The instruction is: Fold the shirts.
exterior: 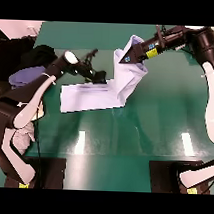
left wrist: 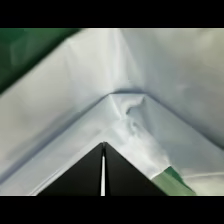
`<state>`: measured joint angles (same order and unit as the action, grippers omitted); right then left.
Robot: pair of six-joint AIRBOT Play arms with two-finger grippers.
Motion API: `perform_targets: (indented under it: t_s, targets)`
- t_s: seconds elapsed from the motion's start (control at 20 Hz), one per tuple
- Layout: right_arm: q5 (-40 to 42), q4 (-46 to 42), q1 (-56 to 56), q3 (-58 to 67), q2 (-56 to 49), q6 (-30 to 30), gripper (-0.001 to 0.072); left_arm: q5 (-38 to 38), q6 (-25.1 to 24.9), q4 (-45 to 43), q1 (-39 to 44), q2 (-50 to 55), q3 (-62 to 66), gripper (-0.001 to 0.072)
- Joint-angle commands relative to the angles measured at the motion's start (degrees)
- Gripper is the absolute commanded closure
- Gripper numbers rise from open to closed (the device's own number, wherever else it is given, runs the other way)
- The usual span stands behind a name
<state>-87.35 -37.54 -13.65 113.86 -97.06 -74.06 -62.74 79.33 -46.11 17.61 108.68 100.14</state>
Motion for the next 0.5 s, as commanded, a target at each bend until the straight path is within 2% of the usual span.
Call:
perform_targets:
  t_s: [0.0,0.15,0.45]
  targets:
    - [2.4,0.0,-3.0,0.1,0.0,0.2,0.0698,-11.5,1.8,-5.4,-4.7,-0.1,11.1,0.0682]
    - [4.0,0.1,-6.1,0.1,-0.8,0.5,0.0698,-18.4,3.5,-11.1,-8.2,-0.3,22.2,0.0682]
    - [9.4,0.1,-13.2,0.1,-6.3,2.6,0.0696,-19.1,3.6,-17.4,-14.7,-10.4,20.1,0.0681]
